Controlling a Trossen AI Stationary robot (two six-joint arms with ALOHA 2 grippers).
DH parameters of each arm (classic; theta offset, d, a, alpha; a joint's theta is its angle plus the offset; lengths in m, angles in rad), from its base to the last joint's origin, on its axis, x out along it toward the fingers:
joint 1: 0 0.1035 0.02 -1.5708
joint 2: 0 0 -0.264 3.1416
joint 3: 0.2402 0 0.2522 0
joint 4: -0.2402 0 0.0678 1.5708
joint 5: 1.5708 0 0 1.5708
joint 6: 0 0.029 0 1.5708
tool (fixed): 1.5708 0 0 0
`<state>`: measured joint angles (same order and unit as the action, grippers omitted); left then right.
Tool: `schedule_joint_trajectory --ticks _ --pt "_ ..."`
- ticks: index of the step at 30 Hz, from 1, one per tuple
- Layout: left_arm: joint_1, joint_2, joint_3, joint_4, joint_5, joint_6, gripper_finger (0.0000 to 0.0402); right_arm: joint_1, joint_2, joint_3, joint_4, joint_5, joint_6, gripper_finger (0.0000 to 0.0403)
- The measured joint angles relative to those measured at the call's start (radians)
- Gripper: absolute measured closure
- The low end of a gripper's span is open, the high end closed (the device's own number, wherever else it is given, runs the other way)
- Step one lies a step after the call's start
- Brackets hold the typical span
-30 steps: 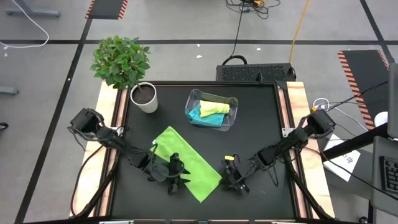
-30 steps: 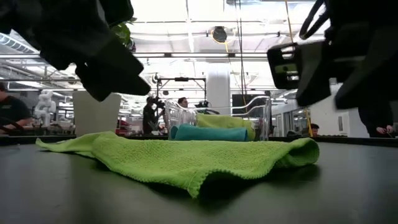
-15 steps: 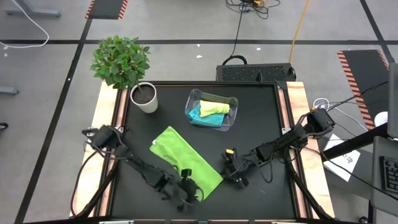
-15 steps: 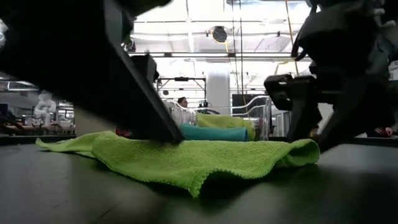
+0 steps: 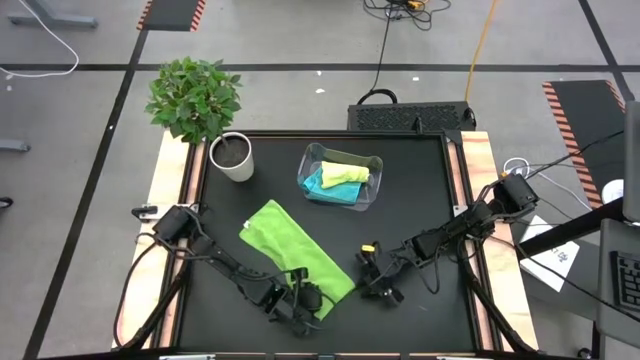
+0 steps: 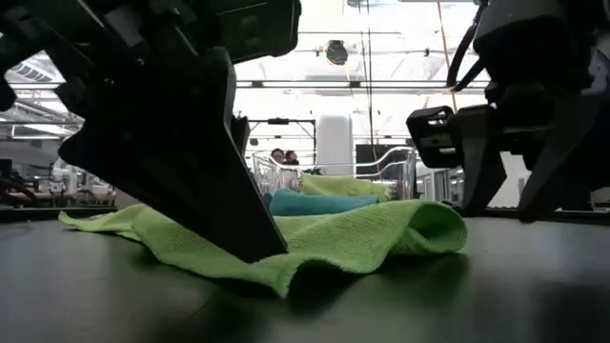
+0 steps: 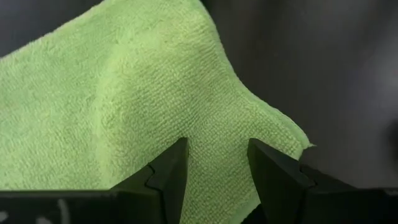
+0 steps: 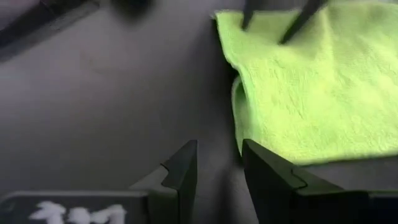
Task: Fold microfiber towels
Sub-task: Fold the green towel
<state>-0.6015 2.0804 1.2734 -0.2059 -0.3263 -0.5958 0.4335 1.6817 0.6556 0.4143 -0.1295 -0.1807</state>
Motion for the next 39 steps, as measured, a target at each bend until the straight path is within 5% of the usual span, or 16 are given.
schedule_joint_trajectory --ticks 10,19,27,34,39 --pt "-0.125 -0.041 -0.002 -0.170 0.044 -0.103 0.0229 0.019 0.000 0.001 0.031 -0.006 -0.075 0.0287" --pt "-0.206 -0.160 -0.006 -0.194 -0.262 -0.057 0.0229 0.048 0.000 0.001 0.134 -0.007 -0.251 0.0287" --pt "-0.206 -0.174 -0.016 -0.206 -0.288 -0.086 0.0229 0.047 0.043 0.009 0.202 -0.088 -0.205 0.0287" --pt "-0.207 -0.174 -0.053 -0.183 -0.326 -0.151 0.0229 0.046 0.206 0.154 0.166 -0.133 -0.213 0.0287" --pt "-0.219 -0.174 -0.057 -0.178 -0.327 -0.167 0.0229 0.039 0.256 0.252 0.046 0.003 -0.292 0.0287"
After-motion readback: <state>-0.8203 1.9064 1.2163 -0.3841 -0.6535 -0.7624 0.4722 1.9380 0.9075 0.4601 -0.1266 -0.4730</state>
